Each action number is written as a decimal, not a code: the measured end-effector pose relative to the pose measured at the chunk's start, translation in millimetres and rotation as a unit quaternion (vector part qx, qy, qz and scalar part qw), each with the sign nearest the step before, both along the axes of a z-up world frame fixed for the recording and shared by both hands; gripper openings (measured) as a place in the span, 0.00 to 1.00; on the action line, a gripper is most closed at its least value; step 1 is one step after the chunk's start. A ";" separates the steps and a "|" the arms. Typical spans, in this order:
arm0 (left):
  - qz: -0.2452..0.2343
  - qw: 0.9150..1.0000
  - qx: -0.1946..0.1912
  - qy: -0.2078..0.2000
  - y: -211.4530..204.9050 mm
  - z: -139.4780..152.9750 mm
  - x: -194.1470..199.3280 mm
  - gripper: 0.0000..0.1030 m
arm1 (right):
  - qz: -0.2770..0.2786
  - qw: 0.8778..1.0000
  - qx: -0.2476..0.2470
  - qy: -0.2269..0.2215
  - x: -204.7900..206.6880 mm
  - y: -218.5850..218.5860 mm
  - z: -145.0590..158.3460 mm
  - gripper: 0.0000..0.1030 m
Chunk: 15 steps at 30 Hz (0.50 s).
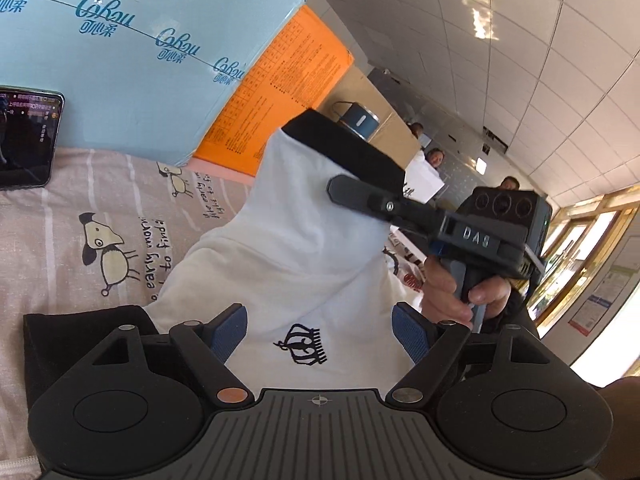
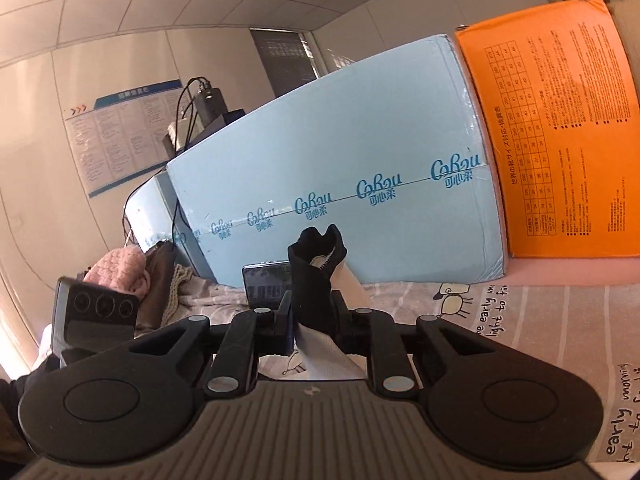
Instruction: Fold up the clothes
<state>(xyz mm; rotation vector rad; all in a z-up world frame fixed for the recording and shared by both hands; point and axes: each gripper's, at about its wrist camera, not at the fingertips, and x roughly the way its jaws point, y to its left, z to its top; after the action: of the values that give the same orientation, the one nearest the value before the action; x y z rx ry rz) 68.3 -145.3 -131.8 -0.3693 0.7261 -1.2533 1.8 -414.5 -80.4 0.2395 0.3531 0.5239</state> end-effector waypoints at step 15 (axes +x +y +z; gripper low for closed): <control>-0.010 0.995 -0.059 0.076 -0.5 -11.0 -2.8 0.72 | 0.174 0.967 -0.186 -0.019 -52.2 53.8 -24.5 0.20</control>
<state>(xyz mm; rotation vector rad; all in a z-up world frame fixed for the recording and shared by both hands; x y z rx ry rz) 65.5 -145.8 -142.8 -0.5610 0.7882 -1.2997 -50.4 -360.7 -104.9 -0.2017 0.4530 0.7944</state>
